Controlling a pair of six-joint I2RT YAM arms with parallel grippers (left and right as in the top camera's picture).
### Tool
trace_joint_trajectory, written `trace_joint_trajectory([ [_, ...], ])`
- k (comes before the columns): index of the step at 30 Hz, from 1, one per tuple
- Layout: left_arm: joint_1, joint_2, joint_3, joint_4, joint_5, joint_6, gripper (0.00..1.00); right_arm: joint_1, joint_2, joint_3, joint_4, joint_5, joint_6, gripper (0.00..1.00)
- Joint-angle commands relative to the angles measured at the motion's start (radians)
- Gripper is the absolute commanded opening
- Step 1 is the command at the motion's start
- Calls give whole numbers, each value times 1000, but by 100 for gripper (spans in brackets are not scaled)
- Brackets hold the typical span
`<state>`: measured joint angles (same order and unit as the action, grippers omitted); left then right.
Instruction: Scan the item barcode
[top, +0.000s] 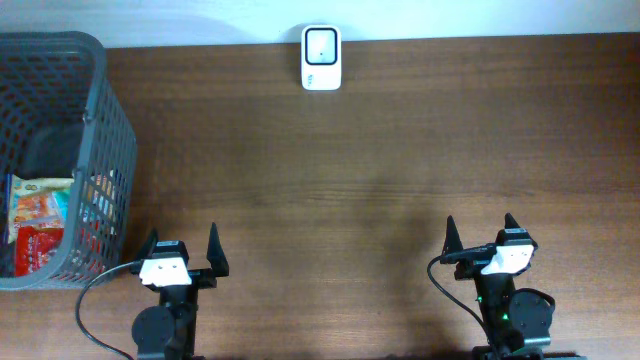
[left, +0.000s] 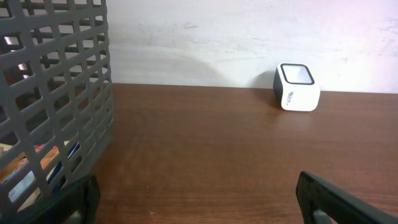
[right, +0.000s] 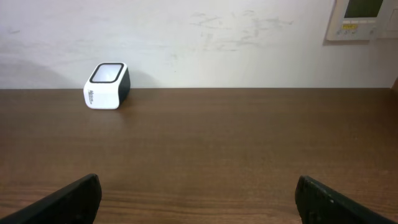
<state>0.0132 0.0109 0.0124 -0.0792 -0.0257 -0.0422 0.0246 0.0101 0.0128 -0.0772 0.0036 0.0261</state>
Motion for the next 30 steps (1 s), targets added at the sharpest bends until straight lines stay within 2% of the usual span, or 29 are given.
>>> trace_joint_trajectory([
  [1,-4,-4,-4,-4,4,13,99,-5,-6,-7,-5,8,5,99],
  [7,-4,-4,-4,-4,-1,21,99,-5,-6,-7,-5,8,5,99],
  [9,-4,-4,-4,-3,-8,163,99,-5,-6,-7,-5,8,5,99],
  [13,-4,-4,-4,40,-40,212,99,-5,-6,-7,-5,8,5,99],
  [14,-5,-4,-2,85,55,150,99,-5,-6,-7,-5,8,5,99],
  [15,-5,-4,-2,209,253,134,99,-5,-6,-7,-5,8,5,98],
  [16,-5,-4,-2,302,378,134,99,-5,-6,-7,-5,8,5,99],
  [17,-5,-4,-2,459,520,134,99,-5,-6,-7,-5,8,5,99],
  [18,-5,-4,-2,546,560,133,99,-5,-6,-7,-5,8,5,99],
  [19,-5,-4,3,706,611,133,99,-5,-6,-7,-5,8,5,98],
  [21,-5,-4,54,769,615,101,99,-5,-6,-7,-5,8,5,99],
  [23,-5,-4,140,715,614,87,99,-5,-6,-7,-5,8,5,98],
  [27,-4,48,464,393,555,100,99,-5,-6,-7,-5,8,5,99],
  [28,-4,80,534,293,575,100,99,-5,-6,-7,-5,8,5,98],
  [30,-4,100,571,259,695,100,99,-5,-6,-7,-5,8,5,99],
])
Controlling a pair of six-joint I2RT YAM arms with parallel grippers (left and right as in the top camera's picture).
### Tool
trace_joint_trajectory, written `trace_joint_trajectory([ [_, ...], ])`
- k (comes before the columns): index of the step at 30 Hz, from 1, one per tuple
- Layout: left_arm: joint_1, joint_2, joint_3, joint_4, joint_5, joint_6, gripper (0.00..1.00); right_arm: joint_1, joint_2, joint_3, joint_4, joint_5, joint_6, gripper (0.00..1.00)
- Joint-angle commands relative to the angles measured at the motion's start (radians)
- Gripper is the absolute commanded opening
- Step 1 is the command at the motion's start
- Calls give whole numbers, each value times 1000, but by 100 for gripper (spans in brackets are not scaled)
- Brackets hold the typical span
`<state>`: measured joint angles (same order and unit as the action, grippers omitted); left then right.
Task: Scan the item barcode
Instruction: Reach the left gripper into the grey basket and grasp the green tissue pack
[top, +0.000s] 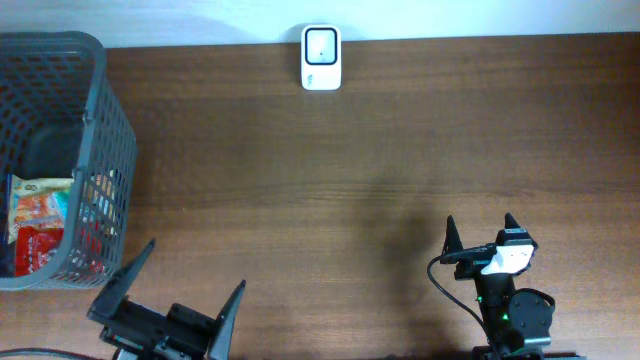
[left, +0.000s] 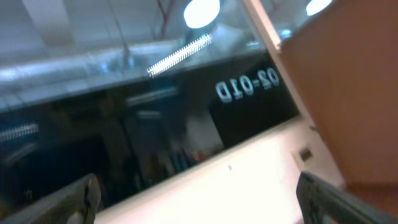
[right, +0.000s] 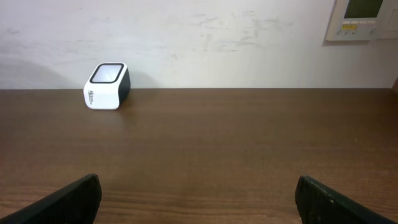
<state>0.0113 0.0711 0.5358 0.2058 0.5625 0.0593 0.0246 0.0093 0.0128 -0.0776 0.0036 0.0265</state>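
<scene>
A white barcode scanner stands at the table's far edge, also seen in the right wrist view. Snack packets lie inside the grey mesh basket at the left. My left gripper is open, tilted upward near the front edge beside the basket; its wrist camera sees a window and ceiling lights, with only the fingertips at the bottom corners. My right gripper is open at the front right, nothing between its fingers.
The basket's tall wall stands just left of my left gripper. A white wall runs behind the table, with a wall panel at the upper right of the right wrist view.
My left gripper has tipped upward and shifted toward the front edge, its fingers now spread toward the basket side; its camera now faces a window instead of the table. The right arm has not moved.
</scene>
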Motion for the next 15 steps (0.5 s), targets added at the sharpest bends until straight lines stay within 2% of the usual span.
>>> trace_joint_trajectory([
  [1,-2,39,48,-13,130,-2,99,-5,-6,-7,-5,8,5,99],
  [4,-2,39,49,32,186,-5,99,-5,-6,-7,-5,8,5,99],
  [6,-2,53,101,37,146,-101,99,-5,-6,-7,-4,8,5,99],
  [7,-2,79,153,-19,116,-137,99,-5,-6,-7,-4,8,5,98],
  [8,-2,126,232,-140,101,-138,99,-5,-6,-7,-5,8,5,98],
  [9,-2,242,388,-397,79,-112,99,-5,-6,-7,-5,8,5,99],
  [10,-2,373,531,-620,101,-17,99,-5,-6,-7,-5,8,5,98],
  [12,-2,554,703,-859,239,59,99,-5,-6,-7,-5,8,5,99],
  [13,-2,611,740,-901,246,59,99,-5,-6,-7,-4,8,5,98],
  [15,-2,712,755,-850,209,60,99,-5,-6,-7,-5,8,5,99],
])
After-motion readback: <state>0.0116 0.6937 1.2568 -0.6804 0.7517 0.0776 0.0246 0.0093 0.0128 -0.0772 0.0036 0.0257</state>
